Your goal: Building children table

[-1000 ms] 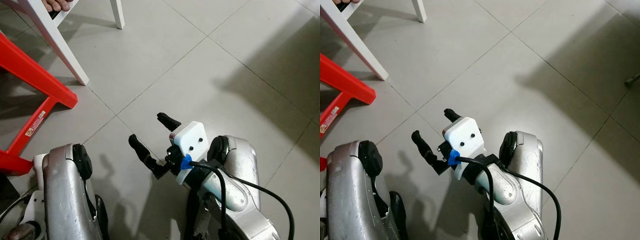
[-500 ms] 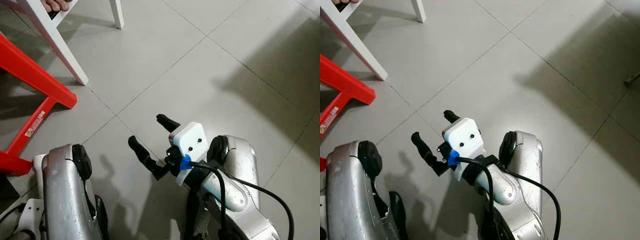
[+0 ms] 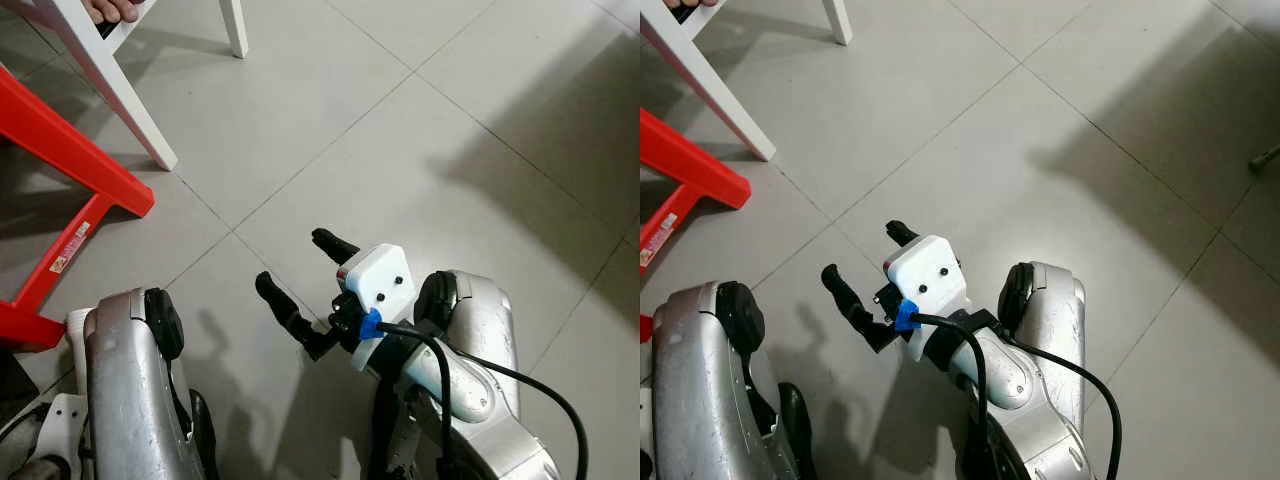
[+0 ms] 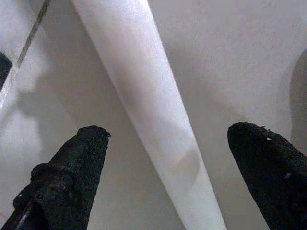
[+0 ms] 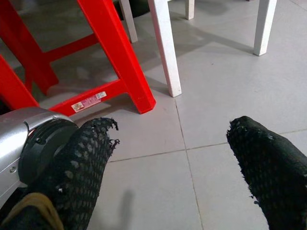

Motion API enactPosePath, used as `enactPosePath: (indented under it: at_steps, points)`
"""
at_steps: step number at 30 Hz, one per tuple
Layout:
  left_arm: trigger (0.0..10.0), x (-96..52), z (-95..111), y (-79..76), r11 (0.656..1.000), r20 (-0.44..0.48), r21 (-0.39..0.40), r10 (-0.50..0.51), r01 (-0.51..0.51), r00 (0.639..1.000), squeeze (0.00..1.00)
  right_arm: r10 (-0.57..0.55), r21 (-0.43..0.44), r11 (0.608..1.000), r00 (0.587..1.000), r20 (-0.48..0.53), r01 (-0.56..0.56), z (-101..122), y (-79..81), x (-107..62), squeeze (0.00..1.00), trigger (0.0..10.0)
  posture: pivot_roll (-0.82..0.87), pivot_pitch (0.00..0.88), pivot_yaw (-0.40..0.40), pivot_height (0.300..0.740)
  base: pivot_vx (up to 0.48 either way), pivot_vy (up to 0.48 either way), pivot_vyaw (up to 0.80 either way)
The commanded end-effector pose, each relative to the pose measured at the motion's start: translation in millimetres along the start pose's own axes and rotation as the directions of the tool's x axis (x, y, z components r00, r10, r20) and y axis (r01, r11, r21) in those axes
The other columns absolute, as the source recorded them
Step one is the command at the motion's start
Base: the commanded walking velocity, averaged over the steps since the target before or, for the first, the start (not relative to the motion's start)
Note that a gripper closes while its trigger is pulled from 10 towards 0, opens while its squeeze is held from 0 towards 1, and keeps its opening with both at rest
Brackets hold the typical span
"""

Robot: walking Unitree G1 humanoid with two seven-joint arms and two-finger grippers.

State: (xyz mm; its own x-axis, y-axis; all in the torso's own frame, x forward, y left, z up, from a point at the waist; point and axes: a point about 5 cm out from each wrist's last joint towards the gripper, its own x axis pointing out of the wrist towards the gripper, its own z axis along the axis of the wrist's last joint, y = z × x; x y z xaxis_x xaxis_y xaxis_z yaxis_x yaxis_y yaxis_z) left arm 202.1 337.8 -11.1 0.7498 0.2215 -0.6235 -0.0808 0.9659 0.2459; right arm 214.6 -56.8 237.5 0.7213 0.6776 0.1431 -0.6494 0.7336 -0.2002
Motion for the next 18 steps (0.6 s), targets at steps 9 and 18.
enactPosePath:
  at_steps: [9, 18]
  points:
    - [10.0, -8.7, -33.4, -6.3, 1.000, -0.119, 0.015, -0.013, 0.015, 0.993, 0.00, 0.031, 0.009, 0.999, 0.999, -0.033, -0.031, -0.2, 1.5, -12.2, 0.00, 10.0, -0.22, 0.635, -0.130, 0.300, 0.000, 0.000, 0.00]
    - [10.0, -10.5, -41.3, -10.4, 1.000, -0.149, 0.016, -0.011, 0.014, 0.989, 0.00, 0.039, 0.005, 0.999, 0.998, -0.046, -0.038, 1.1, -0.4, -12.1, 0.00, 10.0, -0.25, 0.636, -0.151, 0.300, 0.000, 0.000, 0.00]
